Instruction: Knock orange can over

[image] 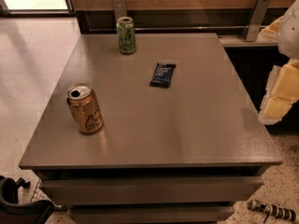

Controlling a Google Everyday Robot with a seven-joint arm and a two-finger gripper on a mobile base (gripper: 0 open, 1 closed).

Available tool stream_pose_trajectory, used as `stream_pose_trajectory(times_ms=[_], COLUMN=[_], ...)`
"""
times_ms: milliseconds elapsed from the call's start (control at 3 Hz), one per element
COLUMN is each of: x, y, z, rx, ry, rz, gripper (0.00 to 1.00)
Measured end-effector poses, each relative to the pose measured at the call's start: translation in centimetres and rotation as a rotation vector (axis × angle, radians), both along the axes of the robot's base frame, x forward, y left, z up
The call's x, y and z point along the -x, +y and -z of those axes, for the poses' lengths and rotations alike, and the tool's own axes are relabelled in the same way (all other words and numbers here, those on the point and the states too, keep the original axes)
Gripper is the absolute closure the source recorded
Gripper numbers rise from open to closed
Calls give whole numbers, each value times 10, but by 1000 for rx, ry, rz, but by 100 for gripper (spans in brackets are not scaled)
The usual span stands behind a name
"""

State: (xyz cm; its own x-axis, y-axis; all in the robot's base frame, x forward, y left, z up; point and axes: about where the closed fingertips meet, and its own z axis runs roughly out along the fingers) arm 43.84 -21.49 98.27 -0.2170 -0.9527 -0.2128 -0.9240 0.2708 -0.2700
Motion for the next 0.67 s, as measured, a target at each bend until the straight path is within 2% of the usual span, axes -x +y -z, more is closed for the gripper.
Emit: stream_pose_trajectory(times_ms=[667], x=[0], y=[2], z=[0], rx=[-7], ry=[-6], rz=[-4], gripper=[0])
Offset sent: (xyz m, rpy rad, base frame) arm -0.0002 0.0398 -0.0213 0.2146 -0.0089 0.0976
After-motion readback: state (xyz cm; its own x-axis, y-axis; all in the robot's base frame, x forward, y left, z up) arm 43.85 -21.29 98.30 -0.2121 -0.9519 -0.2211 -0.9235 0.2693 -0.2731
